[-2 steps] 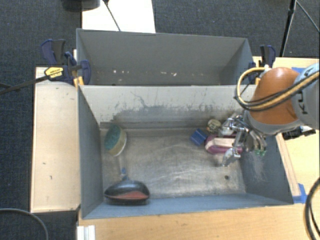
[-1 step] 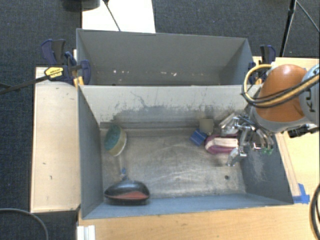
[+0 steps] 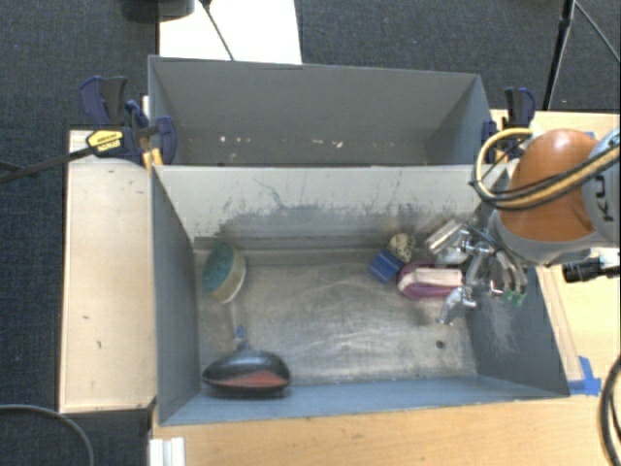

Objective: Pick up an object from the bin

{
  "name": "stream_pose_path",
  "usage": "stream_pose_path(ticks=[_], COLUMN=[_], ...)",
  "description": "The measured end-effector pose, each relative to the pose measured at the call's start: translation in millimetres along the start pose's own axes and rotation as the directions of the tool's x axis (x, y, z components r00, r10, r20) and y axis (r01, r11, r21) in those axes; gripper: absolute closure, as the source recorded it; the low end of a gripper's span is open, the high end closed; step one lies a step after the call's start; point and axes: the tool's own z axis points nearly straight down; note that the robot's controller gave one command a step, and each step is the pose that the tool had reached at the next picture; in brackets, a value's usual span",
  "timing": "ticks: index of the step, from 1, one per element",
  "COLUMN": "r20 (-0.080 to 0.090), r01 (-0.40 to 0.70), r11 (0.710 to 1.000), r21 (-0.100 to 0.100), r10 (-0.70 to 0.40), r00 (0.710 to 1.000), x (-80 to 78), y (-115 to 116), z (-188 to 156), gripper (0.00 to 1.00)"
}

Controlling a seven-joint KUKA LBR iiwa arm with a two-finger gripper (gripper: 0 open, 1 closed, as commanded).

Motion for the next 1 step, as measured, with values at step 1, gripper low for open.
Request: stream_pose_path(ticks=[1], r20=[0.01], r01=[-0.103], r11=[0.995], r21=[-0.004], r10=[0.103], r00=[0.995], x=[-4.5], y=[0.7], z=[15.8], gripper=[0.0])
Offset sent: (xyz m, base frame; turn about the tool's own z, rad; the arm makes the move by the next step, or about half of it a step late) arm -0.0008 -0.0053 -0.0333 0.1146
